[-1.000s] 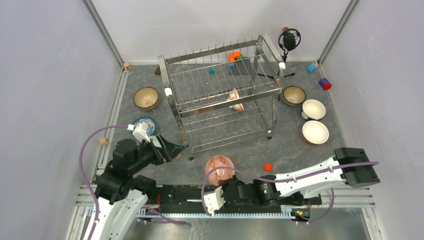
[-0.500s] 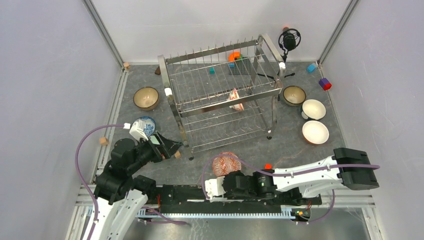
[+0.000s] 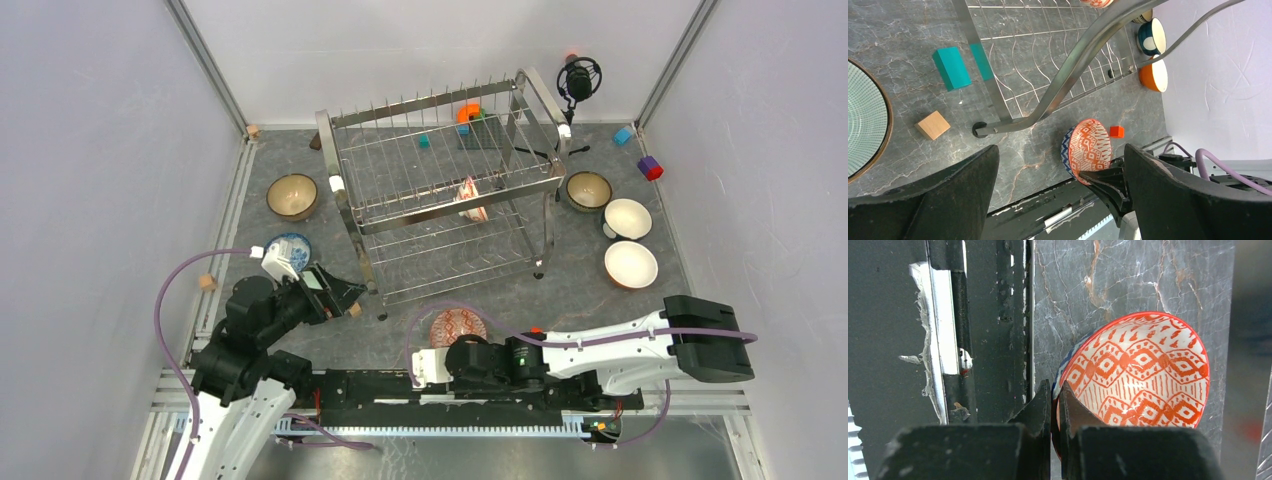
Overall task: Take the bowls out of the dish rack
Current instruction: Place the bowl at the center of the board.
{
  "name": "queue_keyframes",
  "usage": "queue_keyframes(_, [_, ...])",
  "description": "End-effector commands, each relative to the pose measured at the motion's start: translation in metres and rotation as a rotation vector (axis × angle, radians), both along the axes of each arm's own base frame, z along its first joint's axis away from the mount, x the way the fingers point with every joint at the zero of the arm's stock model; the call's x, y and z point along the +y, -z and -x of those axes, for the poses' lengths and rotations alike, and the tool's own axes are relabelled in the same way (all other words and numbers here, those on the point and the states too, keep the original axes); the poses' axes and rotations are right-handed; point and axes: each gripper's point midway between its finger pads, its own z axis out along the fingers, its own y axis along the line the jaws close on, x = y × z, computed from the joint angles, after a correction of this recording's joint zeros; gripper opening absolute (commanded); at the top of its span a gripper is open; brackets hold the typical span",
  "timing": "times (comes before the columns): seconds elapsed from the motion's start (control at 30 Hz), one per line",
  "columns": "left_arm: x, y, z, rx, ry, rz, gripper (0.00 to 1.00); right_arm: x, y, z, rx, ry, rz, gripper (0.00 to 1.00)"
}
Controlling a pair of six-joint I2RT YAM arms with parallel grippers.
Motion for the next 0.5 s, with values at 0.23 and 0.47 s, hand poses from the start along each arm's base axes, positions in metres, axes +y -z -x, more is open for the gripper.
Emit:
queue_keyframes(0.23, [0.0030, -0.0074, -0.0075, -0.058, -0.023, -0.001, 1.00, 0.0110, -0.0045, -0.0043, 0.000, 0.033, -0.041, 0.11])
queue_keyframes(0.47, [0.0031, -0.0068, -0.0081, -0.057, -0.025, -0.003, 1.00, 0.0105, -0.0133, -0.0048, 0.008, 0.058, -0.063, 0.44])
